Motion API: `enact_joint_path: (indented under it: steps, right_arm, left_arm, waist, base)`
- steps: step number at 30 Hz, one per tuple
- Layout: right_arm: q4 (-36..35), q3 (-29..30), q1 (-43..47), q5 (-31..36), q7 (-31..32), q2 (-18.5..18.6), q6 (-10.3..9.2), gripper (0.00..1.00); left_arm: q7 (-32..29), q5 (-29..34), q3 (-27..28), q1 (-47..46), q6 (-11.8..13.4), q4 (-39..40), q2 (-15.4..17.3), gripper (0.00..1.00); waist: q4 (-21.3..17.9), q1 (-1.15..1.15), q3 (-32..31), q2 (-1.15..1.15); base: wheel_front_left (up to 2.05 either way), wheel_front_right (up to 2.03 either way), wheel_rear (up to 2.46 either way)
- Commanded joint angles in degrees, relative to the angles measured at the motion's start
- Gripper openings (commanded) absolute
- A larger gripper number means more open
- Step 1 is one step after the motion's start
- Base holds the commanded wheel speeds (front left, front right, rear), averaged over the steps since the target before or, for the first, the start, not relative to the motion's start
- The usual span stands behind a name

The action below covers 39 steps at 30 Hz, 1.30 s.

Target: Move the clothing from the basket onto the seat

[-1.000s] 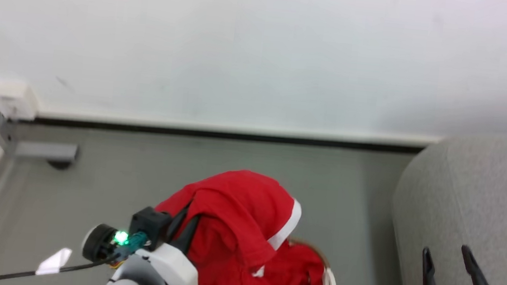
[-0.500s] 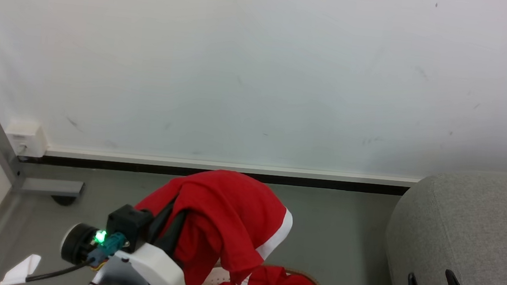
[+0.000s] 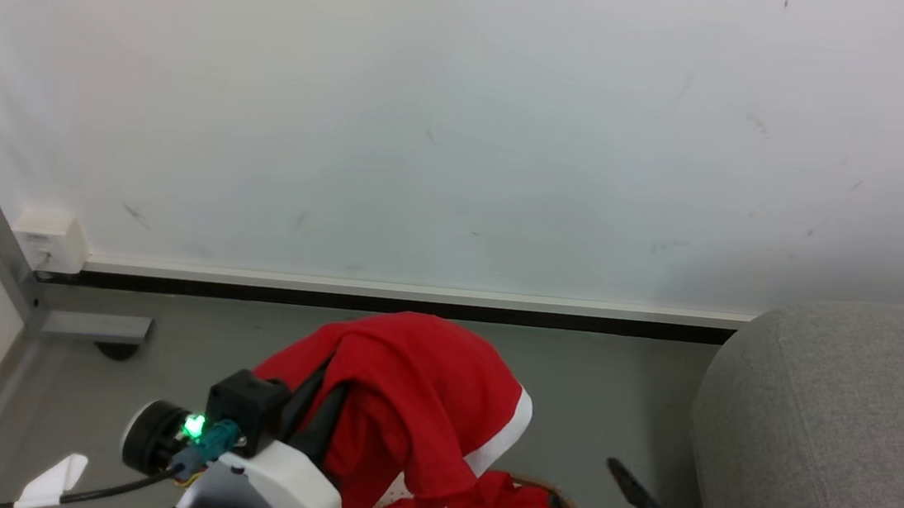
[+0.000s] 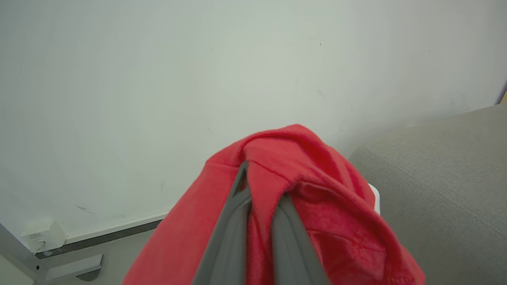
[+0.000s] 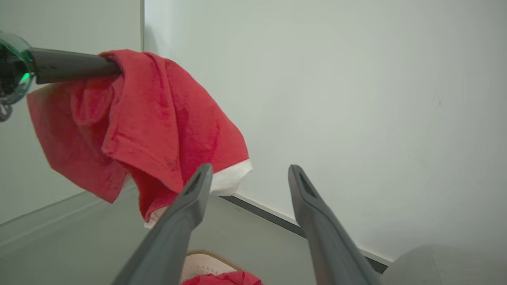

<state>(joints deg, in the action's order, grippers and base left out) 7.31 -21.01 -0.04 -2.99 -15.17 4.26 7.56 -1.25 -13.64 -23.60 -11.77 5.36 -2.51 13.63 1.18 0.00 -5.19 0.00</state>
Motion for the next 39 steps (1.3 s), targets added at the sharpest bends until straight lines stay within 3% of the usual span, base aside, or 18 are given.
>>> enact_joint_path:
  steps: [1,7,14,17,25,32,39]
  right_arm:
    - [1.3,-3.1,-2.5,0.0,0.0,1.7,-0.14,1.0]
    - [7.2,-13.6,-11.3,-3.0,0.3,1.6,-0.14,1.0]
    - [15.0,-19.9,-18.7,-6.1,0.1,-0.8,-0.14,1.0]
    - [17.9,-21.0,-21.5,-7.0,0.0,-1.3,-0.14,1.0]
    - [16.3,-24.2,-23.6,-13.5,0.0,-1.3,-0.14,1.0]
    - [20.1,-19.8,-24.2,-7.5,0.1,-1.3,-0.13,1.0]
    - [20.9,-21.5,-23.6,-6.6,2.5,-1.3,-0.13,1.0]
  left_arm:
    - [-0.1,0.3,-0.2,-0.3,0.1,0.4,0.3,0.0]
    - [-0.5,0.8,-1.9,-1.7,-0.6,0.1,-0.6,0.0]
    - [-0.6,1.0,-3.3,-3.0,-1.2,-0.4,-1.1,0.0]
    - [-0.7,1.1,-3.9,-3.4,-1.5,-0.8,-1.4,0.0]
    - [-1.2,0.8,-5.7,-4.4,-2.1,-1.2,-2.5,0.0]
    - [-1.6,0.5,-7.1,-4.8,-2.4,-1.0,-3.1,0.0]
    - [-2.0,-0.2,-7.7,-5.2,-2.7,-0.5,-3.6,0.0]
  waist:
    - [0.1,0.0,0.1,0.0]
    - [1.0,0.0,0.7,0.0]
    - [1.9,0.0,1.2,0.0]
    - [2.4,0.0,1.3,0.0]
    - [3.8,0.0,1.4,0.0]
    - [4.2,0.0,1.3,0.0]
    - [4.2,0.0,1.3,0.0]
  base:
    - [0.0,0.0,0.0]
    - [0.0,0.0,0.0]
    - [0.0,0.0,0.0]
    - [0.0,0.0,0.0]
    - [0.0,0.0,0.0]
    - [0.0,0.0,0.0]
    - [0.0,0.0,0.0]
